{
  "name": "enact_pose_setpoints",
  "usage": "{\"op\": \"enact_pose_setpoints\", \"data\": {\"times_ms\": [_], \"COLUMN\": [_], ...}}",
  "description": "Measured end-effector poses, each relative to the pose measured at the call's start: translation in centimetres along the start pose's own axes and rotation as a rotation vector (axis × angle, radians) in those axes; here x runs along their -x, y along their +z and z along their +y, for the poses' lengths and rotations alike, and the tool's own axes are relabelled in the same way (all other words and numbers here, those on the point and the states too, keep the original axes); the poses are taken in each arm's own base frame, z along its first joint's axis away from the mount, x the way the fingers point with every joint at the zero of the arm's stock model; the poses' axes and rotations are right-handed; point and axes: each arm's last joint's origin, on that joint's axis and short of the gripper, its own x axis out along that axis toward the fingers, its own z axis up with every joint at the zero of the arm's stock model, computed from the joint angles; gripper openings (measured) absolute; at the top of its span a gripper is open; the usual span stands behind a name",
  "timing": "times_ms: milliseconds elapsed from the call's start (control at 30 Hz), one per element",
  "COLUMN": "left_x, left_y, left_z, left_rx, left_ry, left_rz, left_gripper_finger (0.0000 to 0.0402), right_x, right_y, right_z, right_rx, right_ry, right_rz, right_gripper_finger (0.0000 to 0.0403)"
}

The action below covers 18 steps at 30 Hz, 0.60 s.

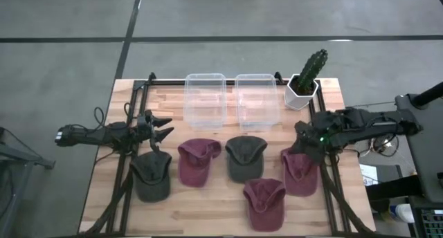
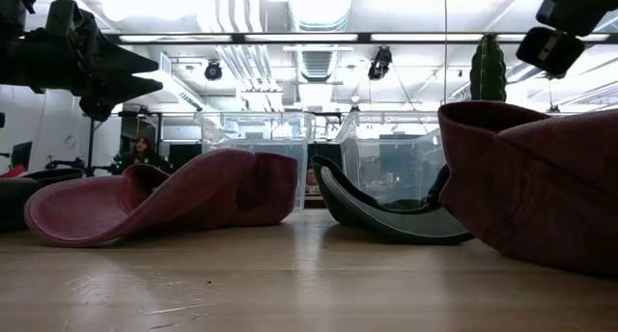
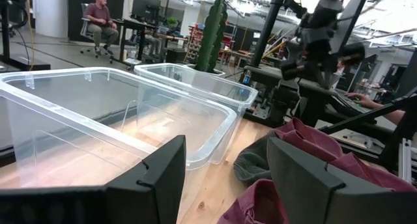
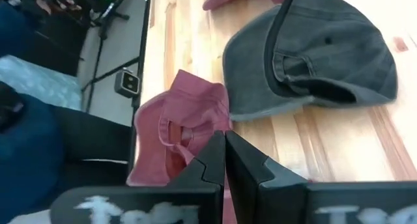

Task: Pick & Place hat
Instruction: Put the right black cap into the right transparent bin

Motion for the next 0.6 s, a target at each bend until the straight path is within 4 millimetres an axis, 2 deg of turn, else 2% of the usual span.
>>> {"op": "enact_pose_setpoints", "data": {"times_ms": [233, 400, 600], "left_x": [0.0, 0.0, 0.0], "left_y": [0.0, 0.0, 0.0], "left_z": [0.0, 0.0, 0.0], "left_rx": [0.003, 0.003, 0.0], "left_ry": [0.0, 0.0, 0.001], "left_rz": [0.0, 0.001, 0.002], "left_gripper_finger": [0.0208, 0.0208, 0.0208], "right_x": [-3.8, -6.5, -8.3], "right_y": [-0.5, -0.8, 0.3], "right_z": [1.9, 2.1, 2.6], "right_rx": [0.004, -0.009, -0.016], "right_ry": [-0.118, -0.18, -0.231], "right_rz": [0.037, 0.111, 0.149], "right_gripper_finger": [0.0008, 0.0008, 0.0008]}}
